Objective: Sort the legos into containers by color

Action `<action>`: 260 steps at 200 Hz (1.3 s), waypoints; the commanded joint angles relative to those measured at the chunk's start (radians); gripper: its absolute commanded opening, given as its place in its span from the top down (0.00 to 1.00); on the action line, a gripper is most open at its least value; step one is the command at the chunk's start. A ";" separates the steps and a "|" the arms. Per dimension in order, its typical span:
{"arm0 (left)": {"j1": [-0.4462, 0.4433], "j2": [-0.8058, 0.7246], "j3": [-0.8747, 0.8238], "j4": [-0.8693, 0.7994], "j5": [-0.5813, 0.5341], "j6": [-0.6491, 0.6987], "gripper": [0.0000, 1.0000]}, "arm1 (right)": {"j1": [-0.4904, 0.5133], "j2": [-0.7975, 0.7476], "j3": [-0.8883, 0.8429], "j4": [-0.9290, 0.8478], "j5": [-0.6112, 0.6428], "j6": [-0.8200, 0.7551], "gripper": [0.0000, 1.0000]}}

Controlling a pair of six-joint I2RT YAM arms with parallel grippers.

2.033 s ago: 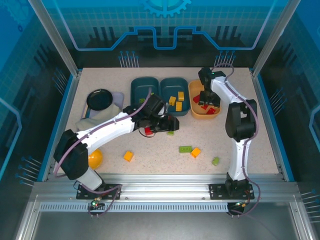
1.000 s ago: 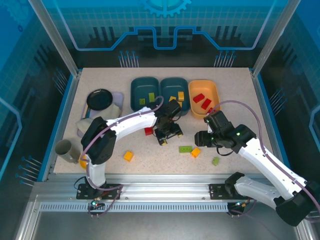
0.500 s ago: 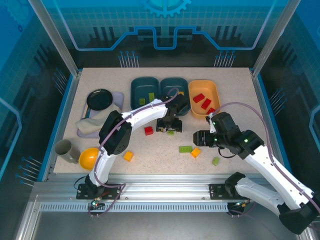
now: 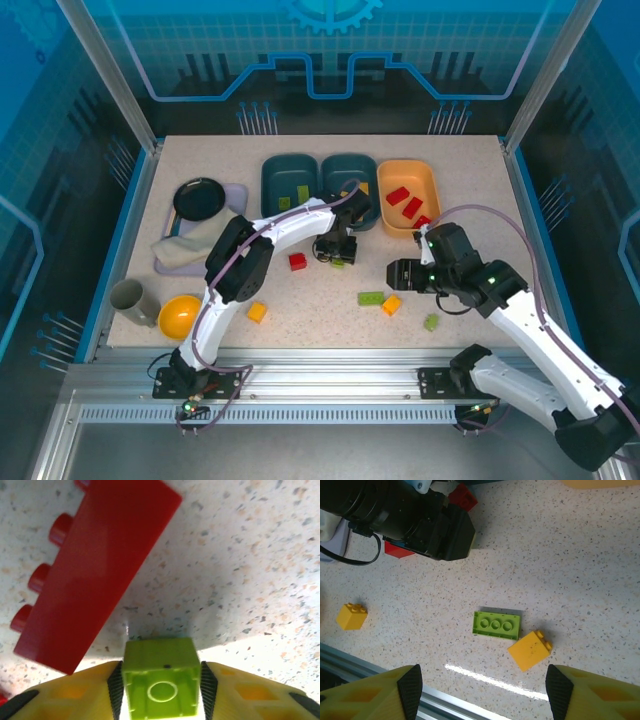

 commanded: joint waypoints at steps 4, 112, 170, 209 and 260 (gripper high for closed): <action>0.002 -0.005 -0.022 0.020 0.022 0.012 0.62 | -0.018 0.018 0.000 0.030 -0.028 0.003 0.31; 0.096 -0.294 -0.047 -0.075 -0.046 -0.084 0.67 | -0.064 0.112 0.068 0.101 -0.112 -0.056 0.32; 0.348 -0.078 0.269 -0.075 -0.102 -0.034 0.66 | -0.063 0.310 0.145 0.353 -0.241 0.005 0.32; 0.431 0.162 0.553 -0.096 -0.141 -0.063 0.65 | -0.077 0.431 0.253 0.345 -0.233 0.018 0.31; 0.460 0.312 0.672 -0.061 -0.113 -0.047 0.60 | -0.087 0.500 0.304 0.324 -0.239 0.014 0.31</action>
